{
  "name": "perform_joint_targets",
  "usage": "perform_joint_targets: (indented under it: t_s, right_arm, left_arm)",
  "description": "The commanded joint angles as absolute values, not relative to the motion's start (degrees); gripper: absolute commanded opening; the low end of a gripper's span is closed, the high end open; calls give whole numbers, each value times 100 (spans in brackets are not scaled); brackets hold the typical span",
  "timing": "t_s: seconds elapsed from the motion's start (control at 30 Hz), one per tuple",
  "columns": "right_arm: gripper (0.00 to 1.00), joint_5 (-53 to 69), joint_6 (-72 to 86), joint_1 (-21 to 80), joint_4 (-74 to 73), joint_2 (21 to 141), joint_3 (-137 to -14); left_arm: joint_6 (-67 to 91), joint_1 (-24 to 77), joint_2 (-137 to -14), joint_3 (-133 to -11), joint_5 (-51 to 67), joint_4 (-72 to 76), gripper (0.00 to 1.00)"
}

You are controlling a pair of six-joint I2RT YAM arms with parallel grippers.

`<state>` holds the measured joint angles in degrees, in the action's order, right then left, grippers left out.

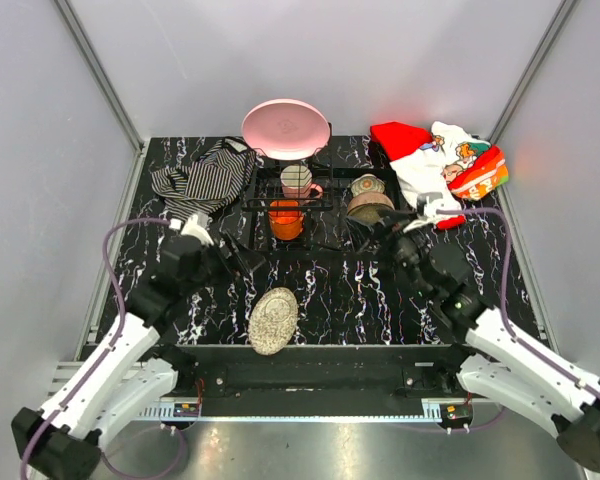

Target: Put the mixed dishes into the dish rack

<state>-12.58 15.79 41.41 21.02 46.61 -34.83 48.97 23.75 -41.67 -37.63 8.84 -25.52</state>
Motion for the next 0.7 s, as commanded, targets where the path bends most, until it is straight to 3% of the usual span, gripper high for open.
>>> perform_joint_targets:
  t_s: [0.0,0.27,0.5,0.67]
  right_arm:
    - [100,-1995,2504,4263,900,3791,-3182]
    - [100,-1864,2575,4271,62,3059,-3199]
    - [100,-1626,2628,4263,167,3182,-3287]
    - [100,-1591,2707,4263,185,3199,-3226]
  left_arm:
    - [5483,3259,-3990,-3139,-913,-2417,82]
    - [6100,4323,-4112,-2039,-2107,-1890,78]
    - [6389,5009,-5499,-2162,-2724,-1759,76]
    - [6618,5124,-5985,-2013,-2725,-1503,66]
